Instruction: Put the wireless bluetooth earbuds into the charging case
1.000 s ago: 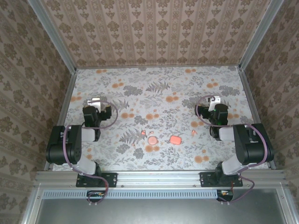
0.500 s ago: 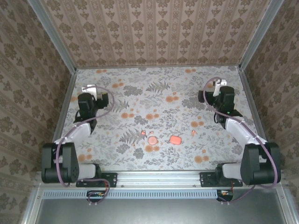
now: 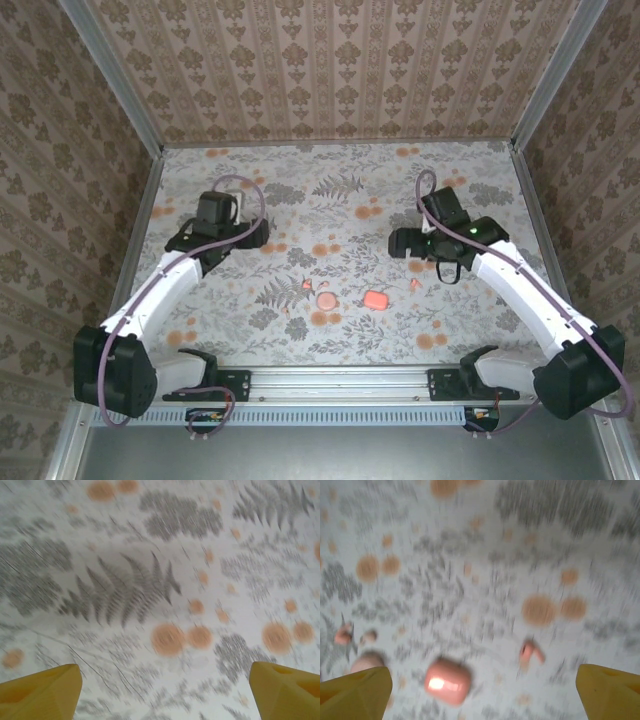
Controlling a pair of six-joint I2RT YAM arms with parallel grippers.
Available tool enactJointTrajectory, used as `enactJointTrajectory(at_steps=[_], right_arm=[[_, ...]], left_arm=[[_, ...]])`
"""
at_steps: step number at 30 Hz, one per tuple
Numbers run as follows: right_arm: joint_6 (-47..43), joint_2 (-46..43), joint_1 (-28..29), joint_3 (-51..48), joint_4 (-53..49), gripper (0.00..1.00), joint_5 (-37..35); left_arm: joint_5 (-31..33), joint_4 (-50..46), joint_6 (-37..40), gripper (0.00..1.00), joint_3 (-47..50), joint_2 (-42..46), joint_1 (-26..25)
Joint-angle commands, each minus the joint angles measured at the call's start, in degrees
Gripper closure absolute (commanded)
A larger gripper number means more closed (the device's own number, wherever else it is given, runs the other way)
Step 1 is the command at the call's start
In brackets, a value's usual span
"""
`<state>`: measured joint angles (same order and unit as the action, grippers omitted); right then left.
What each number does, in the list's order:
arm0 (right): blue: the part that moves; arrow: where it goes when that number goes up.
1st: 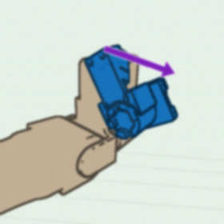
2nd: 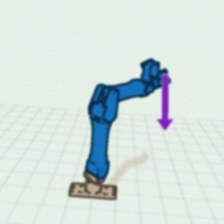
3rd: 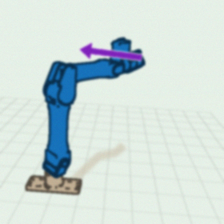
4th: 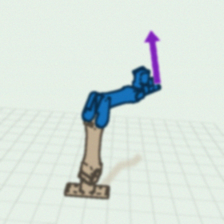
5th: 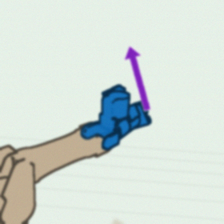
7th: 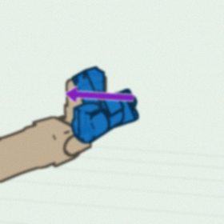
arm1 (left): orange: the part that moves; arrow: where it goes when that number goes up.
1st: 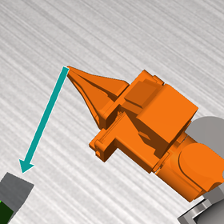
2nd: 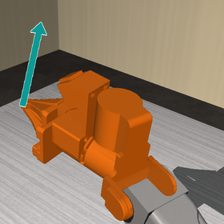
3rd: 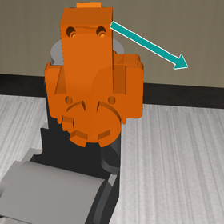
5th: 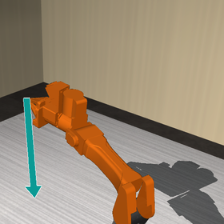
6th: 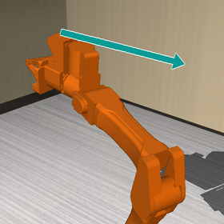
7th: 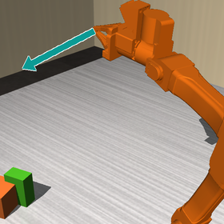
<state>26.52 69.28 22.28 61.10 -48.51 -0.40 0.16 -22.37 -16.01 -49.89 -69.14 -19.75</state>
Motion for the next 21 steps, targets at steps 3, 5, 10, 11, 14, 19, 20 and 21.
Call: enactJointTrajectory(at_steps=[3,5,10,11,14,19,20,21], right_arm=[[13.90,3.20,7.03,-1.92,-10.55,0.09,2.95],[15.92,5.50,9.59,-2.30,-9.41,0.10,2.87],[18.38,13.82,12.20,-1.38,-5.72,0.16,5.75],[18.69,15.51,12.70,-1.04,-5.45,0.17,6.19],[19.07,19.58,13.97,-0.05,-5.65,0.18,5.78],[18.78,24.36,14.28,1.71,-6.03,0.16,5.60],[18.76,25.05,14.45,1.74,-5.40,0.16,6.11],[18.79,25.47,14.46,1.83,-4.75,0.16,6.43]], left_arm=[[-1.63,-6.38,-6.06,0.12,3.73,-0.26,-4.14],[-2.12,-6.28,-6.84,0.13,4.74,-1.01,-4.75],[-2.55,-6.15,-6.71,0.12,5.40,-2.21,-5.25],[-2.62,-6.11,-6.74,0.12,5.42,-2.38,-5.33],[-2.89,-5.78,-6.81,0.12,5.66,-2.66,-5.37],[-3.50,-4.61,-7.13,0.11,6.22,-3.27,-5.33],[-3.44,-4.37,-7.02,0.11,6.32,-3.43,-5.35],[-3.35,-4.35,-7.08,0.11,6.36,-3.58,-5.32]])
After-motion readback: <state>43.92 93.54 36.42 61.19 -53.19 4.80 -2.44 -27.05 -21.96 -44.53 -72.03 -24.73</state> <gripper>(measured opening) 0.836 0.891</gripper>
